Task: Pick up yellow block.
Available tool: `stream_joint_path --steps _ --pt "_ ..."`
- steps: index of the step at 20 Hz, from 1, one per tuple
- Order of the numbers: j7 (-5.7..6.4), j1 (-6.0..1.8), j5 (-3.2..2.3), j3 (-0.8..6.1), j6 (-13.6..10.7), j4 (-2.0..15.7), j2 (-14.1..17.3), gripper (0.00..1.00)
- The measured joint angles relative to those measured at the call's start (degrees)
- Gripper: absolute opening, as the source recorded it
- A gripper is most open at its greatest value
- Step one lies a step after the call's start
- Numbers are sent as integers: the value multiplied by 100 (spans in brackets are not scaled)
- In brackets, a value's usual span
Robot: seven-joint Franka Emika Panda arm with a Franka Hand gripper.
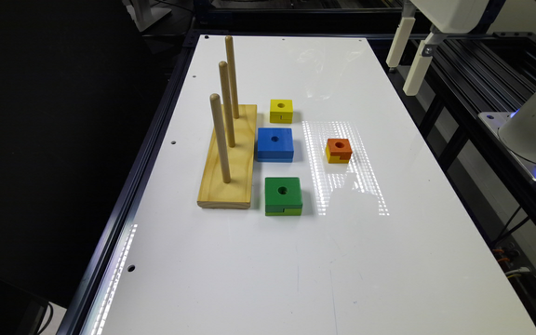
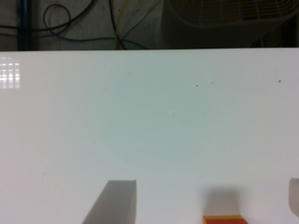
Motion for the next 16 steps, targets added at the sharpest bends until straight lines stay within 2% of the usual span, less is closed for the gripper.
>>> stream_joint_path --steps 6,16 --pt "-1 -7 -1 0 0 0 -5 100" --pt "-144 -200 -21 0 8 49 -11 100"
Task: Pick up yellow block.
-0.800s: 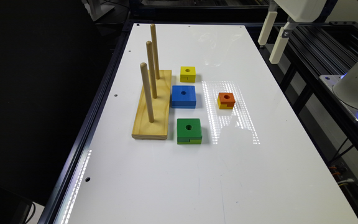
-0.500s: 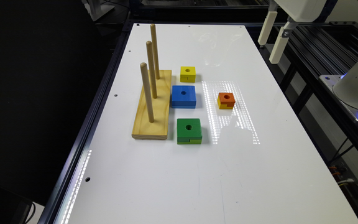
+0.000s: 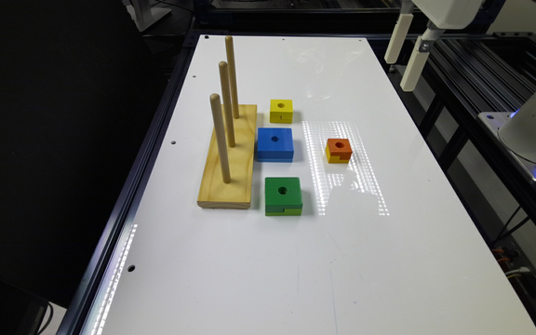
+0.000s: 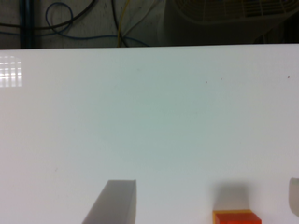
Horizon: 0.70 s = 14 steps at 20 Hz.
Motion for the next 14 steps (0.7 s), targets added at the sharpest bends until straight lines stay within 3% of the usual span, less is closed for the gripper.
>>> stream_joint_path --steps 3,14 --pt "-55 -58 0 0 0 23 0 100" --pt "-79 -89 0 0 13 87 13 100"
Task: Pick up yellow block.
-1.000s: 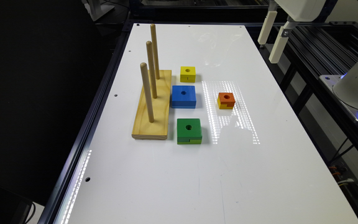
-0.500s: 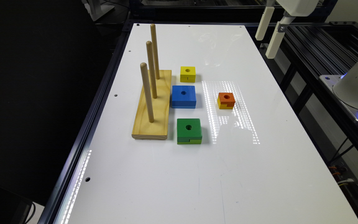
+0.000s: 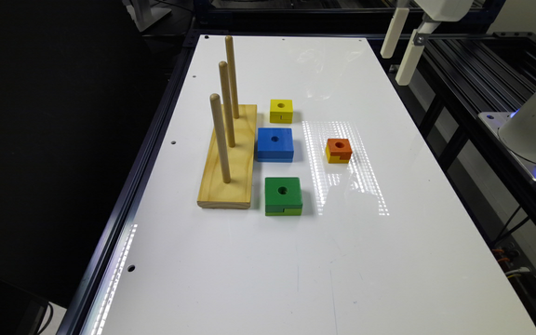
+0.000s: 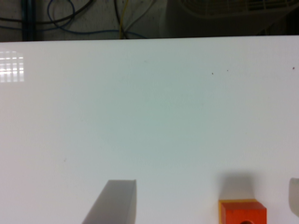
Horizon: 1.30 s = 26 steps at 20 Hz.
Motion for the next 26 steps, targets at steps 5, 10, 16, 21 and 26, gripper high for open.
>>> stream_joint_path --steps 5,10,16,21,26 --pt "-2 -1 0 1 3 23 5 100" --pt "-5 -4 0 1 11 28 6 100" --pt "-18 -19 0 1 110 217 187 100" --pt "-101 -108 -1 1 335 619 813 100" --pt "-256 -253 -1 0 403 1007 1356 100"
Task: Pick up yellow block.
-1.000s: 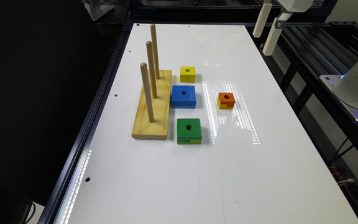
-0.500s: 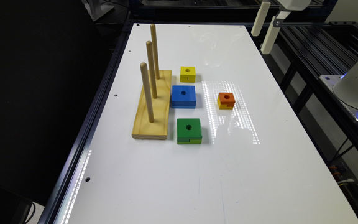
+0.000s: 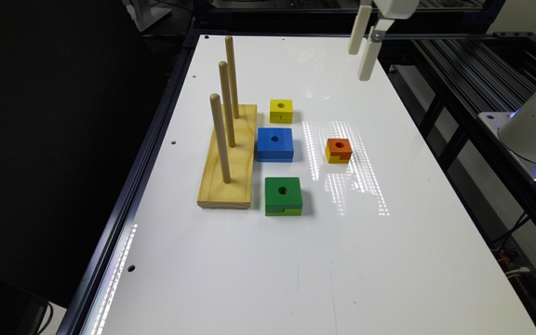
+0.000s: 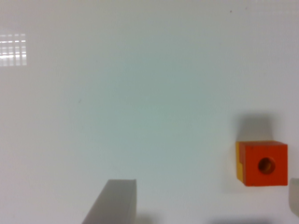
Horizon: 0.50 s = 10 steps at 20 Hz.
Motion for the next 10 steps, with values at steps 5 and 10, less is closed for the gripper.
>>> stream_joint_path --steps 5,10 --pt "-61 -69 0 0 0 71 86 100" --pt "-113 -121 0 0 0 113 88 100"
